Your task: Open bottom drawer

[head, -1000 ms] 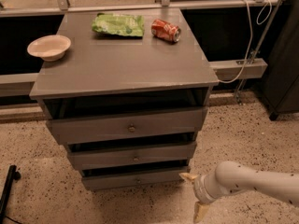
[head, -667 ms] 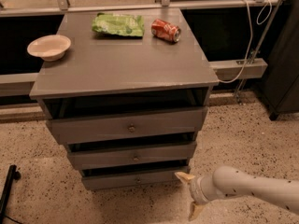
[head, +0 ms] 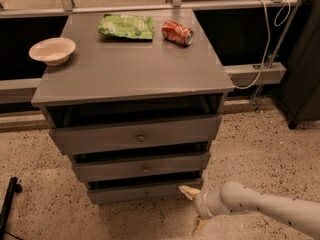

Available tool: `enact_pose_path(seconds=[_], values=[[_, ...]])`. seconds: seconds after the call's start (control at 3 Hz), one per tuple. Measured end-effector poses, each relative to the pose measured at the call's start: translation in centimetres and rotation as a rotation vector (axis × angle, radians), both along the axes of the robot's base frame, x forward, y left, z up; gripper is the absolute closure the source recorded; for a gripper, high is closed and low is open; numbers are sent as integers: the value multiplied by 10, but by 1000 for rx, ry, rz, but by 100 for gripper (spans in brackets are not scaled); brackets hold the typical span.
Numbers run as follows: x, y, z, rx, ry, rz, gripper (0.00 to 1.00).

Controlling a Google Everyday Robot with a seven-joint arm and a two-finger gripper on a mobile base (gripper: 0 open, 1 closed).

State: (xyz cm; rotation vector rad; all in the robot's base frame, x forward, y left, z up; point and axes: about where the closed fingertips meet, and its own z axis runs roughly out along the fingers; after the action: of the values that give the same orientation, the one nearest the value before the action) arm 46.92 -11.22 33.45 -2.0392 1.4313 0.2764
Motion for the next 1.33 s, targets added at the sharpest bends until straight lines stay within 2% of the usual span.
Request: enact_pose_path(seconds=[0.33,0.67,1.0,1.33], values=[[16,-3,-17,22,-5,20,0],[22,-4,-17,40,-4,7,0],[20,-5,-47,110,36,26,0],[36,-11,-88,89,57,34,0]])
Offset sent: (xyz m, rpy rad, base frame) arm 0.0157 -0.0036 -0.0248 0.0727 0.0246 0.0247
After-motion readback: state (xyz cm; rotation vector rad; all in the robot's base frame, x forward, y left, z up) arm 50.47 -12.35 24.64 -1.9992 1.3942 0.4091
